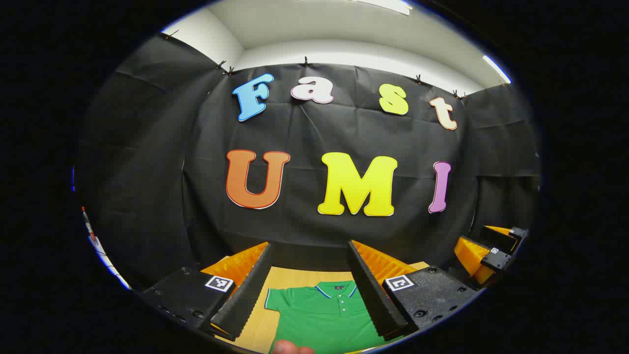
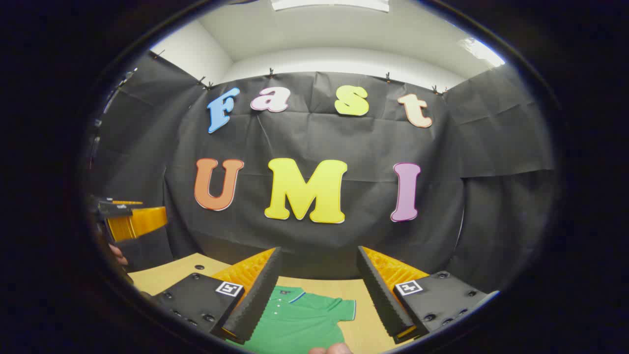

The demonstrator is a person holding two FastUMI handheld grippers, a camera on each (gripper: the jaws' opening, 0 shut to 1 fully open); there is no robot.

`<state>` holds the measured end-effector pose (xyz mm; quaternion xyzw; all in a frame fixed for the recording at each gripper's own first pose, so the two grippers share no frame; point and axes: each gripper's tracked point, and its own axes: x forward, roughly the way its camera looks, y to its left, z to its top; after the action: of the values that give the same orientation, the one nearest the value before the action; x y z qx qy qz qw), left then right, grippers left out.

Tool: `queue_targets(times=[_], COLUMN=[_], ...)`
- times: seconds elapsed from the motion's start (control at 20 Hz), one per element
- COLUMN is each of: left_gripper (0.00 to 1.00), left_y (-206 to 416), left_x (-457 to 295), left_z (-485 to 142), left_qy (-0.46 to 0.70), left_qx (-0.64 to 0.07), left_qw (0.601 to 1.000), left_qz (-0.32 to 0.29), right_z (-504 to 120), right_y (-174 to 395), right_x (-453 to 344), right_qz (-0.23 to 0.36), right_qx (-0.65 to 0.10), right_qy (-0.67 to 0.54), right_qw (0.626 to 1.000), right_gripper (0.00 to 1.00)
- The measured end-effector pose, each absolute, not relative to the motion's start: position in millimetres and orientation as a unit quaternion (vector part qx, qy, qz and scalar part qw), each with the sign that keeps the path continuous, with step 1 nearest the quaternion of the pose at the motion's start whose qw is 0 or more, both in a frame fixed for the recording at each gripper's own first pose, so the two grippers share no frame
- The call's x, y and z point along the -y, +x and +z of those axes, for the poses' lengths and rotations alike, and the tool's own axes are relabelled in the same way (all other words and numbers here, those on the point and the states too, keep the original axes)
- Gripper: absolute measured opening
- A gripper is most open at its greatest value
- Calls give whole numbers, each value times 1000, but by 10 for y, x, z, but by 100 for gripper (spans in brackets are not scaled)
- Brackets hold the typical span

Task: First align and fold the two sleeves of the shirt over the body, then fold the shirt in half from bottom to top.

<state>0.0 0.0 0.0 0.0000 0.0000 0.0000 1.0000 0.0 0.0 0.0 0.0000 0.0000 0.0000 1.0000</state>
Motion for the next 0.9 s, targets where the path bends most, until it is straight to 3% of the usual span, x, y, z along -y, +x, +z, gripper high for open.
queue_targets(times=[0.25,0.45,0.7,0.75,0.8,0.9], left_gripper=[96,96,96,96,96,96], left_y=[4,2,15,8,8,1], left_x=[-73,-95,-97,-95,-87,-70], left_z=[8,38,53,47,38,-7], left_qy=[11,27,31,30,28,23], left_qx=[-3,-3,3,3,1,-4], left_qw=[1000,1000,999,1000,1000,1000], left_qz=[13,5,6,6,6,6], right_z=[-39,55,73,79,76,62], right_y=[6,10,69,74,75,92], right_x=[38,115,132,124,119,103], right_qz=[0,-10,-12,-11,-10,-8], right_qx=[-10,-2,1,1,1,-1], right_qy=[8,6,12,11,11,10], right_qw=[1000,1000,1000,1000,1000,1000], right_gripper=[100,90,89,96,89,89])
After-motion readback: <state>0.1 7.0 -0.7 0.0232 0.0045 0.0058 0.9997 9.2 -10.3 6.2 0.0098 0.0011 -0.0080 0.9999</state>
